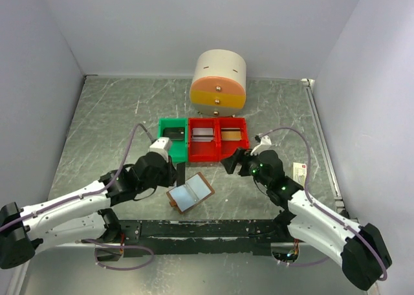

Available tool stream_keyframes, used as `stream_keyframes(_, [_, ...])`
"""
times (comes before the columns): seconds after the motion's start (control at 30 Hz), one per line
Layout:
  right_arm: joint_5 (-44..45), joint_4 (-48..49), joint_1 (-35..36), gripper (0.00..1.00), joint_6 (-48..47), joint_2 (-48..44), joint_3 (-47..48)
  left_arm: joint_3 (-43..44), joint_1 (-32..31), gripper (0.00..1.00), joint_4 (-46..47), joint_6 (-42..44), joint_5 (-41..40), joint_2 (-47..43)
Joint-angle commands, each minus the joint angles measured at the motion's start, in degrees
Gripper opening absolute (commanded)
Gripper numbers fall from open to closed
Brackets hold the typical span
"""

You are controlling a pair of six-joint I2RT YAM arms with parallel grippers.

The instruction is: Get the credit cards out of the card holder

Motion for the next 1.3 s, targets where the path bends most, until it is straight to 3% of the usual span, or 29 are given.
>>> stream_keyframes(0.0, [4.07, -1.36, -2.5, 0.87, 2.6, -4.65, -1.97, 0.31, 10.4, 0.07, 2.51, 7.23, 12.61, -3.25])
stream_keyframes(0.1, [-2.68, 0.78, -4.78, 0.89, 2.9, -5.98, -2.39, -3.34, 25.27, 0.07, 9.04, 7.71, 33.59, -7.36])
stream_keyframes(0.17, [-8.11, 3.03, -5.64, 0.9, 3.09, -5.65, -2.02, -4.28, 31.25, 0.07, 13.03, 7.73, 44.0, -8.58])
stream_keyframes(0.37, [-28.16, 20.15, -5.68, 0.86, 10.35, 0.65, -0.95, -7.44, 34.31, 0.07, 26.42, 4.13, 60.32, -7.48])
stream_keyframes(0.5, [-34.96, 35.01, -2.35, 0.75, 17.83, 8.98, -0.13, -10.72, 34.23, 0.07, 36.64, -0.75, 64.64, -8.11])
stream_keyframes(0.67, [-28.65, 33.68, 7.18, 0.69, 14.28, 14.03, 5.35, -14.07, 34.18, 0.07, 46.48, -6.11, 68.57, -8.52])
stream_keyframes(0.8, [-31.79, 40.86, 8.17, 0.63, 16.36, 15.67, 4.74, -14.6, 34.11, 0.07, 47.17, -6.89, 70.09, -9.31])
stream_keyframes(1.03, [-36.5, 42.45, 9.6, 0.48, 16.95, 19.77, 6.7, -15.47, 34.09, 0.07, 47.82, -7.53, 70.42, -10.37])
stream_keyframes(1.27, [-36.58, 47.31, 10.2, 0.4, 19.5, 21.72, 6.66, -16.76, 34.09, 0.07, 51.12, -9.35, 71.42, -8.86])
